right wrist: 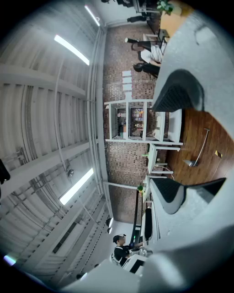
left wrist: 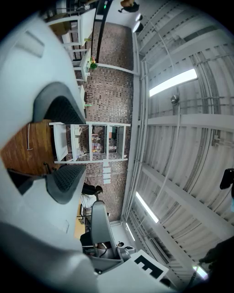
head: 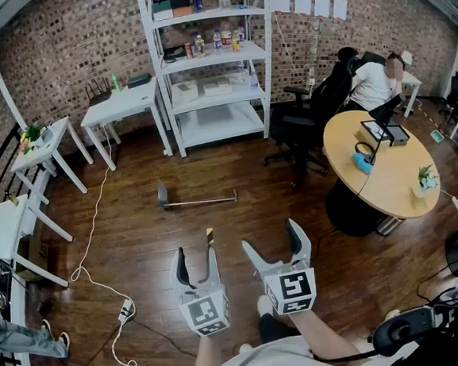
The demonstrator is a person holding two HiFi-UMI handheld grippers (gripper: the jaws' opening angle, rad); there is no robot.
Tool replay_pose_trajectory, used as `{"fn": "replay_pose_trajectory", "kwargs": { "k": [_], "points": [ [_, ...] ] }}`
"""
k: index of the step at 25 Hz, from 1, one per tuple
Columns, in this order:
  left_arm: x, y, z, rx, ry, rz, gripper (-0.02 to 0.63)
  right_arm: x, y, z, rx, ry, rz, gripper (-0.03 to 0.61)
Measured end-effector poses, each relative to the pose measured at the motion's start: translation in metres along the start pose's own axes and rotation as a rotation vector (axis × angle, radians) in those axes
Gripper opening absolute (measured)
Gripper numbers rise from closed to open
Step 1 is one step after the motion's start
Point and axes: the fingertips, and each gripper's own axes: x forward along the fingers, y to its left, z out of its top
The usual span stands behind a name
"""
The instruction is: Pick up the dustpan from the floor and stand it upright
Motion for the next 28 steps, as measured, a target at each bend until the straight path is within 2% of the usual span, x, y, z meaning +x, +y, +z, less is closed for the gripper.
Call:
{"fn": "replay_pose_trajectory", "kwargs": {
  "k": [3, 8, 13, 21, 28],
  "points": [
    [0.05, 0.0, 0.005, -0.013, -0.016, 0.0, 0.288, 0.055, -0.02, 0.005, 0.003, -0.013, 0.045, 0.429],
    [0.123, 0.003, 0.017, 0.013, -0.035, 0.055, 0.288, 0.129, -0.057, 0.024, -0.013, -0.062, 0.107, 0.387],
    [0.178, -0.005, -0.001, 0.023, 0.007, 0.063, 0.288, 0.18, -0.092, -0.001, 0.018, -0.008, 0.126, 0.376],
    [0.269, -0.012, -0.052, -0.001, 0.107, -0.006, 0.288, 0.253, -0.123, -0.058, 0.049, 0.115, 0.132, 0.344],
    [0.43, -0.011, -0.08, -0.064, 0.111, -0.112, 0.288, 0.379, -0.173, -0.069, -0.01, 0.153, 0.082, 0.33]
  ]
}}
